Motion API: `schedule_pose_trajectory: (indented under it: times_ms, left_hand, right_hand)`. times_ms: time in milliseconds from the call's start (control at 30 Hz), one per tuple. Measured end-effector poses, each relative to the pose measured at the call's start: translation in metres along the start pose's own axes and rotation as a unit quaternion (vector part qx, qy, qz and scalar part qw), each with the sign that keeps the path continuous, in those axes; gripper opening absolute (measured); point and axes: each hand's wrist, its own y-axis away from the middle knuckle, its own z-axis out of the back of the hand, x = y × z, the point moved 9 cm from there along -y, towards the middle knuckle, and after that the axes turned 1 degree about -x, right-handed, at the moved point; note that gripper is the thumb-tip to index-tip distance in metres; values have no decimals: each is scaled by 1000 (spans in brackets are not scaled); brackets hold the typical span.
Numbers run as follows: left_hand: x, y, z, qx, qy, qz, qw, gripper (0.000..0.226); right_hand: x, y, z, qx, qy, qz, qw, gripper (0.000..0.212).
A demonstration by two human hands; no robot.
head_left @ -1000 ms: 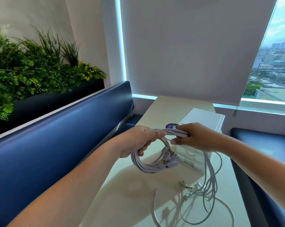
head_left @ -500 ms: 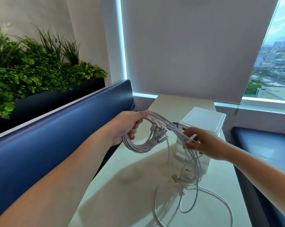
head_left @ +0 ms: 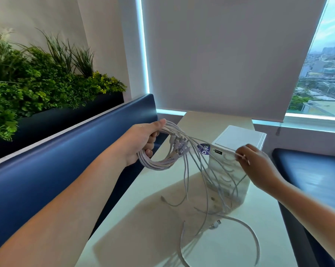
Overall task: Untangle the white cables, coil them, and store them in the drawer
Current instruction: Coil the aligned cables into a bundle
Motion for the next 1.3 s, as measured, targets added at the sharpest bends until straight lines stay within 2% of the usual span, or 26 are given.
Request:
schedule_pose_trajectory:
  times_ms: [100, 167, 233, 267, 333, 433, 467, 533, 633, 667, 700, 767, 833, 867, 900, 967, 1033, 1100, 1200, 1300]
  left_hand:
    - [0, 1, 6, -4, 4, -1, 1000, 43]
    - [1, 1, 6, -3, 7, 2, 1000, 43]
    - [2, 1, 4, -3, 11, 5, 1000, 43]
    - [2, 1, 3, -2, 11, 6, 1000, 42]
    - [1, 0, 1, -2, 14, 5, 1000, 42]
    - [-2, 0, 2, -3, 18, -1, 1000, 43]
    - [-3, 0, 2, -2, 18, -1, 1000, 43]
    - [-1, 0, 2, 0, 10, 1, 1000, 42]
    - [4, 1, 0, 3, -8, 9, 1000, 41]
    - [6, 1, -1, 6, -15, 11, 1000, 41]
    - [7, 1, -3, 11, -22, 11, 1000, 41]
    - [8, 1, -6, 21, -35, 11, 999, 41]
    - [9, 2, -11, 35, -42, 9, 998, 41]
    - [9, 3, -13, 42, -46, 9, 998, 41]
    - [9, 3, -15, 49, -51, 8, 997, 41]
    - [10, 5, -19, 61, -58, 8, 996, 40]
    - [10, 7, -22, 72, -64, 7, 995, 40]
    - [10, 8, -24, 88, -75, 5, 993, 40]
    - [10, 12, -27, 111, -99, -1, 989, 38]
    - [11, 16, -29, 130, -113, -1, 985, 35]
  right_hand:
    - [-41, 19, -21, 90, 10, -116, 989, 17]
    - [-48, 30, -33, 127, -70, -168, 975, 20]
    - [-40, 34, -37, 131, -175, -195, 956, 16]
    - [-34, 34, -38, 133, -203, -198, 950, 14]
    - [-20, 36, -39, 158, -188, -177, 953, 12]
    - [-10, 45, -47, 247, -46, -109, 962, 12]
    - [-10, 52, -53, 286, -28, -101, 952, 18]
    - [-8, 70, -67, 372, -67, -121, 918, 25]
    - [12, 85, -78, 478, -77, -90, 871, 24]
    - [18, 82, -76, 483, -63, -75, 870, 26]
    - [25, 72, -71, 461, -38, -51, 885, 29]
    - [43, 41, -49, 337, -30, -15, 941, 31]
    - [60, 10, -16, 167, -131, -24, 977, 21]
    - [69, -2, -2, 106, -190, -27, 976, 13]
    - [79, -12, 5, 83, -238, -24, 967, 7]
    - [100, -25, 1, 127, -293, 0, 948, 7]
    - [119, -28, -16, 229, -319, 15, 920, 30]
    - [133, -26, -29, 315, -376, 13, 871, 46]
    - [145, -26, -34, 384, -460, -3, 800, 37]
    - [150, -25, -36, 403, -455, 10, 794, 27]
